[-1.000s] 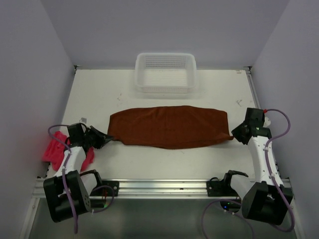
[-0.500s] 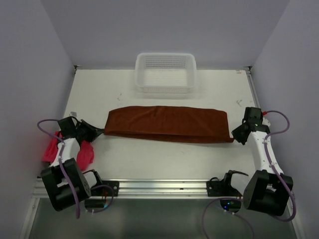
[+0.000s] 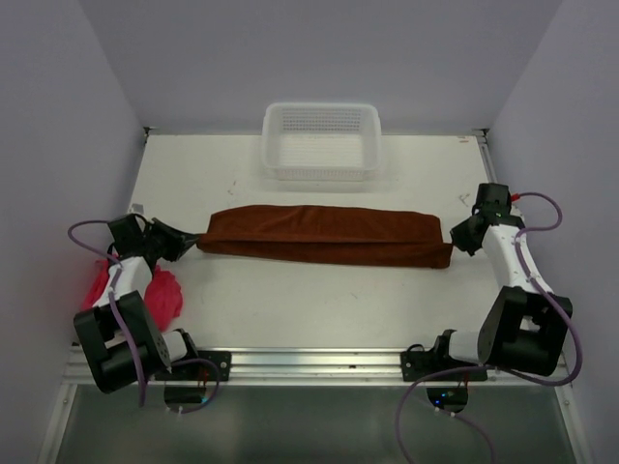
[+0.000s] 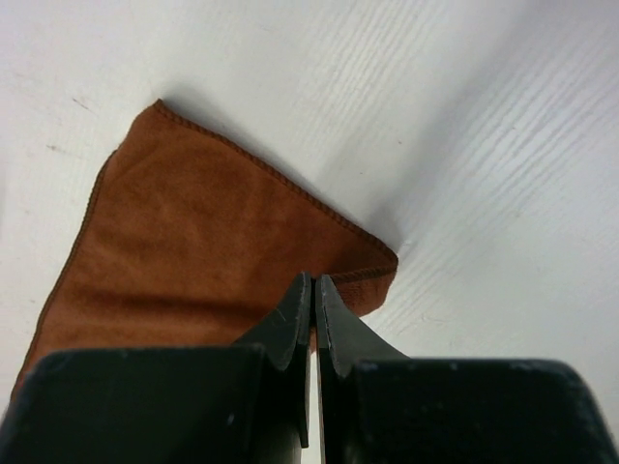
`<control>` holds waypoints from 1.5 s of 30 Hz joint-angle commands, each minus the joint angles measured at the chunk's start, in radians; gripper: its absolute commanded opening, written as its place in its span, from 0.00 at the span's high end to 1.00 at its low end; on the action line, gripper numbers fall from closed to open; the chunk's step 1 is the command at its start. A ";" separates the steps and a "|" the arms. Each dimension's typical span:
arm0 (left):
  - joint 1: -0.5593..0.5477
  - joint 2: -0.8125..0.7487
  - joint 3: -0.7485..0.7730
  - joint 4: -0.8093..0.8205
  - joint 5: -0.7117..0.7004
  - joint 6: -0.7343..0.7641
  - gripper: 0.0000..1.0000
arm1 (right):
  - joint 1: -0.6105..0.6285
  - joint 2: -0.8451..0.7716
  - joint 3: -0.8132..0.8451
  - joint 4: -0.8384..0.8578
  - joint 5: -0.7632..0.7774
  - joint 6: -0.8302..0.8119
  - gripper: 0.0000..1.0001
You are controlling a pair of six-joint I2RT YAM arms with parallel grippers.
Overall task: Roll the towels
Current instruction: Fold the towel
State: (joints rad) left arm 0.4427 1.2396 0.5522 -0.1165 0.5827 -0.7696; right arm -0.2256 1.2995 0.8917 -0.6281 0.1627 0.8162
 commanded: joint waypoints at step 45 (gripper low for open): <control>-0.208 0.425 0.399 0.164 -0.170 -0.091 1.00 | -0.011 0.422 0.340 0.126 -0.023 0.041 1.00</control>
State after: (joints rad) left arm 0.2443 1.6436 0.8967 -0.0082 0.4408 -0.8551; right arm -0.2287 1.7031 1.1851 -0.5308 0.1070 0.8482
